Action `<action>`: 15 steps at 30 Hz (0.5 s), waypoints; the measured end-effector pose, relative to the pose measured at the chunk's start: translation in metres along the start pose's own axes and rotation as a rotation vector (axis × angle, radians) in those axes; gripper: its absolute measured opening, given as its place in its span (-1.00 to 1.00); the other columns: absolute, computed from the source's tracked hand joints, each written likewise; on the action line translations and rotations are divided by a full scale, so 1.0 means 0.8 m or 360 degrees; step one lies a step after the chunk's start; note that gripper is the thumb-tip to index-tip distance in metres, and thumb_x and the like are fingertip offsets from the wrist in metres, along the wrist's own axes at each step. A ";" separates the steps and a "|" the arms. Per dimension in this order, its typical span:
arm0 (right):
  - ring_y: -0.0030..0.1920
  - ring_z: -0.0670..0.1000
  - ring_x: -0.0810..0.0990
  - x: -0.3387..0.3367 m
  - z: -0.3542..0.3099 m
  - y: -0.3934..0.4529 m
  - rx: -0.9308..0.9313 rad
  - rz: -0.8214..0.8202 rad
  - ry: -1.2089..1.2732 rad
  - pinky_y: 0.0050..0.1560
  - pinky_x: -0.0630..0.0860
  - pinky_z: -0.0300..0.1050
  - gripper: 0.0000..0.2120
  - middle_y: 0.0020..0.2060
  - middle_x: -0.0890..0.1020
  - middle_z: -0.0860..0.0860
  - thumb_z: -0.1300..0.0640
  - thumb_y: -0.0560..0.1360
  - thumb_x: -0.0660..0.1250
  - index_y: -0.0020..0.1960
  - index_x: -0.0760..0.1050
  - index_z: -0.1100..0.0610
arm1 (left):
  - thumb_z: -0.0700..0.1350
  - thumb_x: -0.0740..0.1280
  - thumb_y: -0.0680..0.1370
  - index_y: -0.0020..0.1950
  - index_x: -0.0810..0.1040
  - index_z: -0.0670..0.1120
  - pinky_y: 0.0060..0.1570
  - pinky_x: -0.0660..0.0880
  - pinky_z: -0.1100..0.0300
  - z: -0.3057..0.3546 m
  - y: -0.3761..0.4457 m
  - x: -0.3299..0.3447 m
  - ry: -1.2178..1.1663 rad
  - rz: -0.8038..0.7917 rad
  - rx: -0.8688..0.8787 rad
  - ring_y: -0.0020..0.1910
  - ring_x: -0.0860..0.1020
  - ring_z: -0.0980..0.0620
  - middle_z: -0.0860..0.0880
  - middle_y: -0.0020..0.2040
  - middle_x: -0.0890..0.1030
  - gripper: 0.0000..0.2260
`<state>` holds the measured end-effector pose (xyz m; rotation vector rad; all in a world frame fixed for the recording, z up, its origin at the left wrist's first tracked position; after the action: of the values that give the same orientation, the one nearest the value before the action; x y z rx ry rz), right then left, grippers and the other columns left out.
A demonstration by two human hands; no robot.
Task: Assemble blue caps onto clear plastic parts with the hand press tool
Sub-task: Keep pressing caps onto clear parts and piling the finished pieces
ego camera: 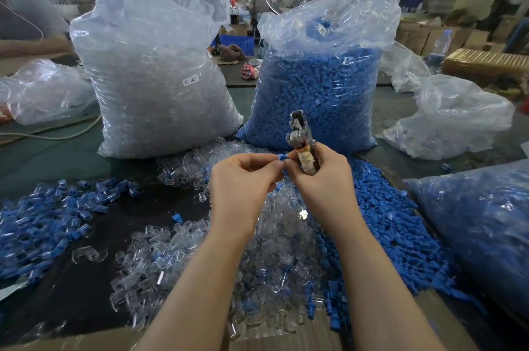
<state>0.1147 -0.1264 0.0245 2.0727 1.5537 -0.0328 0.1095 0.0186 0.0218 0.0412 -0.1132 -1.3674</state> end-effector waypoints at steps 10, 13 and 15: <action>-0.39 -0.16 0.52 0.001 0.000 0.004 0.0153 -0.0115 0.0094 -0.27 0.53 -0.06 -0.87 -0.37 0.64 -0.12 0.15 0.46 0.43 -0.24 0.59 -0.04 | -0.18 0.54 0.40 -0.22 0.67 0.05 -0.20 0.61 0.23 0.008 -0.002 -0.004 0.0259 0.0085 0.0298 -0.29 0.66 0.15 0.10 -0.32 0.69 -0.86; -0.25 -0.02 0.64 0.001 -0.002 0.004 0.0181 -0.0143 0.0085 -0.17 0.60 -0.03 -0.85 -0.31 0.68 -0.09 0.16 0.48 0.42 -0.24 0.60 -0.04 | -0.18 0.54 0.41 -0.23 0.66 0.06 -0.19 0.62 0.19 0.007 -0.002 -0.005 0.0260 0.0105 0.0319 -0.29 0.66 0.14 0.10 -0.32 0.69 -0.86; -0.21 -0.03 0.66 0.002 -0.003 0.004 0.0189 -0.0182 0.0098 -0.18 0.60 -0.13 -0.85 -0.30 0.69 -0.11 0.15 0.49 0.40 -0.23 0.60 -0.03 | -0.18 0.53 0.42 -0.26 0.65 0.08 -0.20 0.61 0.21 0.007 -0.001 -0.006 0.0281 0.0118 0.0331 -0.30 0.66 0.15 0.11 -0.33 0.68 -0.83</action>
<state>0.1169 -0.1247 0.0274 2.0903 1.7448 -0.1062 0.1069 0.0229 0.0266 0.3281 -0.1071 -1.2677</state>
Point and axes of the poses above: each hand's wrist, its own y-axis towards the middle knuckle, its own x-axis out of the palm, z = x × y, the point moved 5 cm from there along y, towards the middle knuckle
